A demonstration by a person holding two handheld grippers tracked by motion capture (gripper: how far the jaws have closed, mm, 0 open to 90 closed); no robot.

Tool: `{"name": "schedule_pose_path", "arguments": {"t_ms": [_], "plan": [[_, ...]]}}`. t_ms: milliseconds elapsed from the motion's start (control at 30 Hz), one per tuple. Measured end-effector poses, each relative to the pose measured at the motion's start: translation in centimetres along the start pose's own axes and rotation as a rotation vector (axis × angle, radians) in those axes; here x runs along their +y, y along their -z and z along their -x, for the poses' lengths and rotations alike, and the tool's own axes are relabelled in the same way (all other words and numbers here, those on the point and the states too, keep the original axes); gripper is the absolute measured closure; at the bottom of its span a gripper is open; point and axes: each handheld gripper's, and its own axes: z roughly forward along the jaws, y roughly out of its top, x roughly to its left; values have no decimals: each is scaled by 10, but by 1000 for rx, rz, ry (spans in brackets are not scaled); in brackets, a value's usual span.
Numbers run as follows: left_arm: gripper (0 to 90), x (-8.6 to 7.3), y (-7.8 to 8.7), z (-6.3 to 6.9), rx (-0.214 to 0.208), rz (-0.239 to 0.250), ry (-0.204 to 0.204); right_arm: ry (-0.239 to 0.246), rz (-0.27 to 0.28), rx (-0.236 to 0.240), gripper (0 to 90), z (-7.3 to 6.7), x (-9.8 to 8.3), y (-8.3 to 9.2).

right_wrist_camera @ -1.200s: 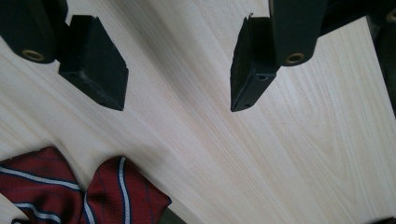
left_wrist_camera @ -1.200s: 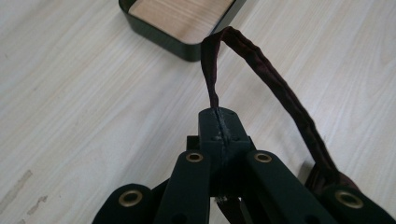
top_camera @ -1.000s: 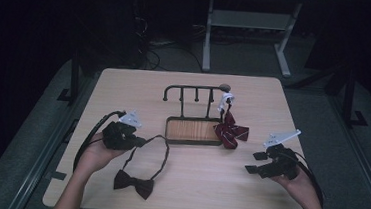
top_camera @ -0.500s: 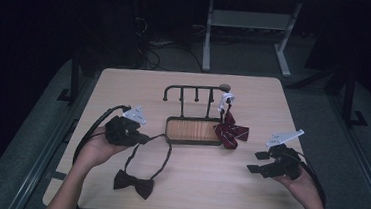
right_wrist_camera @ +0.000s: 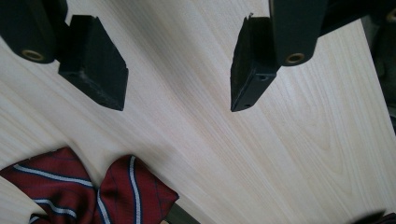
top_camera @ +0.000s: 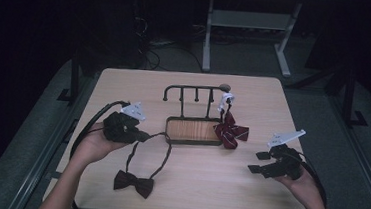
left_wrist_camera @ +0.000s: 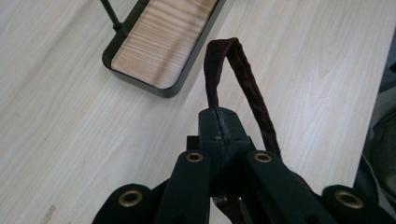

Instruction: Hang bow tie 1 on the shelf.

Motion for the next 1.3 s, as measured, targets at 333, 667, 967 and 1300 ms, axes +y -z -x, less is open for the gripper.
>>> {"name": "schedule_pose_path", "arguments": {"t_ms": [333,667,967,1300], "plan": [[900,7,7,0,-12,-1,-9,-3,-2,8,366,2,1,-2],[900,11,13,0,-16,9,-16,-5,-2,8,367,3,0,-1],[900,12,21,0,-13,22,-28,7,-4,2,368,2,1,-1],[900,15,29,0,-7,28,-39,5,-5,-2,370,0,2,0]]}}
